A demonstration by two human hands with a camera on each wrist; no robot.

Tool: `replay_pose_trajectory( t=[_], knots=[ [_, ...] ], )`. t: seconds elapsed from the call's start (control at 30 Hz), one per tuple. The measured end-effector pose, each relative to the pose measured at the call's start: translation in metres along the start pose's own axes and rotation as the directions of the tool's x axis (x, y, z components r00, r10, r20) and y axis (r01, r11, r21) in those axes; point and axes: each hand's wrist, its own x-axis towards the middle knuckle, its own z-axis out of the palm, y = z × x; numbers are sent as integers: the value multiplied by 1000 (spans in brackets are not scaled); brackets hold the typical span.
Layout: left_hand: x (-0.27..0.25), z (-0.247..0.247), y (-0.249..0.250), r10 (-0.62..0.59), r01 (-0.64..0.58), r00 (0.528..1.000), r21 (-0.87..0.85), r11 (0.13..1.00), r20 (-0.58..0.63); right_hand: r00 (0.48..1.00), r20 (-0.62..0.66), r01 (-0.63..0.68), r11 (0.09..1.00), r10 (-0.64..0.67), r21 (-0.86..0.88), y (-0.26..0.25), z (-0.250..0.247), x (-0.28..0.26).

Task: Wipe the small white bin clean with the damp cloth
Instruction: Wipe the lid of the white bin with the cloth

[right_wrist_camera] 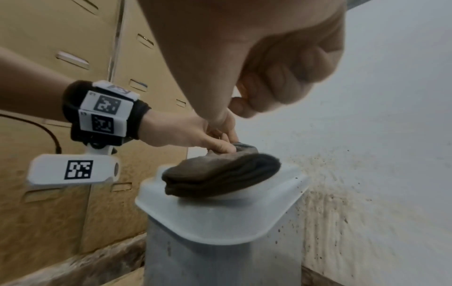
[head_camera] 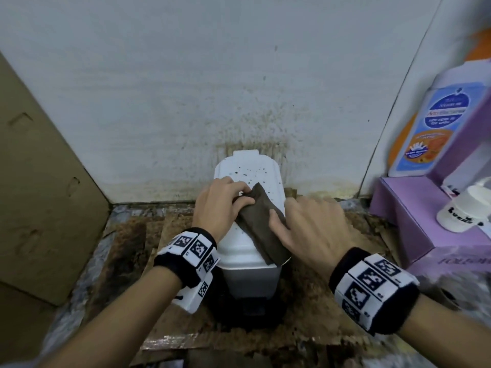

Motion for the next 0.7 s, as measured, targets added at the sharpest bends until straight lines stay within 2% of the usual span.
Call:
replay_pose_trajectory(
  t=[0.07,0.17,0.27,0.33,0.43,0.5,0.57,0.7],
  knots=[
    [3,0,0,24,-24,1000,-36,999,3,990,-38,141,974,-137,175,2,17,4],
    [3,-2,-2,21,-21,1000,-64,998,-10,947,101,244,886,-305,393,3,41,3],
    [-8,-8,-8,-73,69,996,-76,995,-53,914,168,280,872,-370,401,1,66,-3],
    [-25,-13,-14,-167,159,985,-138,978,-48,939,143,241,894,-313,377,-3,76,-10],
    [-59,-12,-25,-252,248,968,-215,945,6,994,61,65,928,-93,366,-24,78,-24],
    [-75,-8,-28,-284,292,956,-267,918,71,999,36,-46,931,35,363,-38,78,-31],
    [-83,-4,-30,-294,325,945,-296,898,143,995,76,-82,945,61,316,-44,79,-31],
    [-89,6,-35,-303,363,927,-327,873,220,976,216,-50,975,2,215,-41,78,-24]
  ],
)
